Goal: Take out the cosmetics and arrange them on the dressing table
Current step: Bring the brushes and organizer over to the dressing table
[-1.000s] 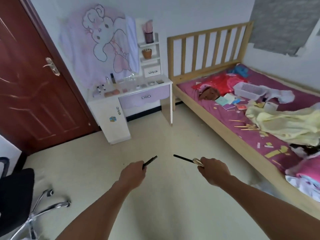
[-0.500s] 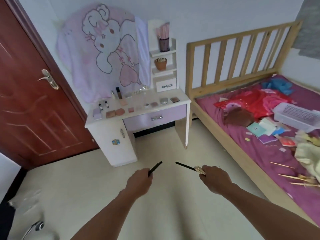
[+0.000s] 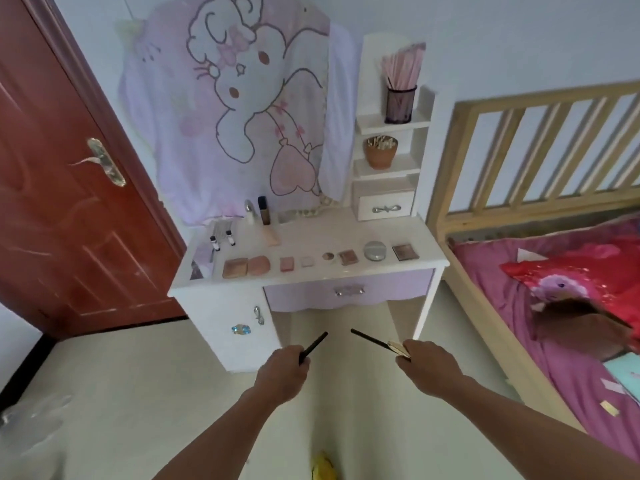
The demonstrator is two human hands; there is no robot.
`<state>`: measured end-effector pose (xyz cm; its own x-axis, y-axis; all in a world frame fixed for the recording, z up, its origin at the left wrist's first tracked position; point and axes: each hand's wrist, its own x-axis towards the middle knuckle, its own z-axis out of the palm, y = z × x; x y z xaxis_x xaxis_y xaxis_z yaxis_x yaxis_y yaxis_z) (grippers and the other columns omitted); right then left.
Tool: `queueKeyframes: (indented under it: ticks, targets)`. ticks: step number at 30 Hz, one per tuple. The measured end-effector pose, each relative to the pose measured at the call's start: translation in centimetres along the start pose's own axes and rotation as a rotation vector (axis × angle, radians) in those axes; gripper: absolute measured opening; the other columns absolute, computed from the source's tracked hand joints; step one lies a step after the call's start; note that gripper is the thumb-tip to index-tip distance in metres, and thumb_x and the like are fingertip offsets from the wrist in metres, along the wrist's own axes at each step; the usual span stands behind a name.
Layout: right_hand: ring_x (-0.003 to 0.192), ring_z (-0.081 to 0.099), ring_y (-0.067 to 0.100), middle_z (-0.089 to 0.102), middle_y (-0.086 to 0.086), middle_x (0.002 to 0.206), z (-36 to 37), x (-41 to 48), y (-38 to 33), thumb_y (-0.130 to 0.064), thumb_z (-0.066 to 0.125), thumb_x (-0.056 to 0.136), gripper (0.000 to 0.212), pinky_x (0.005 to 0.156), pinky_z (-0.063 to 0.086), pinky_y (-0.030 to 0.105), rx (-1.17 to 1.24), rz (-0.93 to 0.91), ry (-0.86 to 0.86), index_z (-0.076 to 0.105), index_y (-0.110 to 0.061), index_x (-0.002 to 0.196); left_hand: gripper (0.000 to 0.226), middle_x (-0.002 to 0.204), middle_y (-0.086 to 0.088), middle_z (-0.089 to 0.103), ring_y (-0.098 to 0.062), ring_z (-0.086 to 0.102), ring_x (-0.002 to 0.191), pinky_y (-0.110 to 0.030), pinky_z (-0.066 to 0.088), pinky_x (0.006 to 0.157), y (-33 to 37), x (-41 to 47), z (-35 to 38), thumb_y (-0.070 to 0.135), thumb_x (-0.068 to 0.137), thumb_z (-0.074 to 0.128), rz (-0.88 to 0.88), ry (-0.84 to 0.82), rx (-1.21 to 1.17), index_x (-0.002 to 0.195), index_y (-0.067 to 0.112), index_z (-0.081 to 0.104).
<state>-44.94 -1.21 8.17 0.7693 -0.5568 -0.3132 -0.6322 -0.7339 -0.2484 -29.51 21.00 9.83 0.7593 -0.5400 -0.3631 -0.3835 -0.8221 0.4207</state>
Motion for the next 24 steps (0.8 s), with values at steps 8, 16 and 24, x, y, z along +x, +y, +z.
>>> queueKeyframes:
  ticks: [8, 16, 24]
  targets:
    - [0.079, 0.056, 0.022, 0.058, -0.002, 0.084, -6.2, 18.2, -6.6, -0.042, 0.042, 0.098, 0.026, 0.064, 0.038, 0.031, 0.149, 0.044, 0.006, 0.045, -0.021, 0.084, 0.017, 0.086, -0.001, 0.060, -0.020, 0.057, 0.075, -0.029, 0.040, 0.063, 0.1, 19.6, -10.6, 0.035, 0.095, 0.045, -0.022, 0.067, -0.027, 0.087, 0.022, 0.051]
    - [0.087, 0.057, 0.028, 0.064, 0.008, 0.097, -9.3, 31.7, -8.9, -0.059, 0.025, 0.100, 0.044, 0.073, 0.041, 0.036, 0.271, 0.116, -0.029, 0.046, -0.022, 0.088, 0.035, 0.111, -0.010, 0.061, -0.028, 0.057, 0.099, -0.037, 0.044, 0.084, 2.5, 33.5, -14.4, 0.026, 0.104, 0.026, -0.006, 0.058, -0.010, 0.113, 0.009, 0.055]
    - [0.102, 0.062, 0.036, 0.068, 0.015, 0.106, -9.9, 48.2, -8.8, -0.047, 0.032, 0.102, 0.040, 0.080, 0.043, 0.037, 0.312, 0.171, -0.047, 0.054, -0.014, 0.095, 0.024, 0.106, -0.013, 0.063, -0.032, 0.058, 0.098, -0.035, 0.042, 0.076, 4.4, 47.3, -14.3, 0.020, 0.098, 0.032, -0.179, -0.038, -0.103, 0.095, 0.012, 0.054]
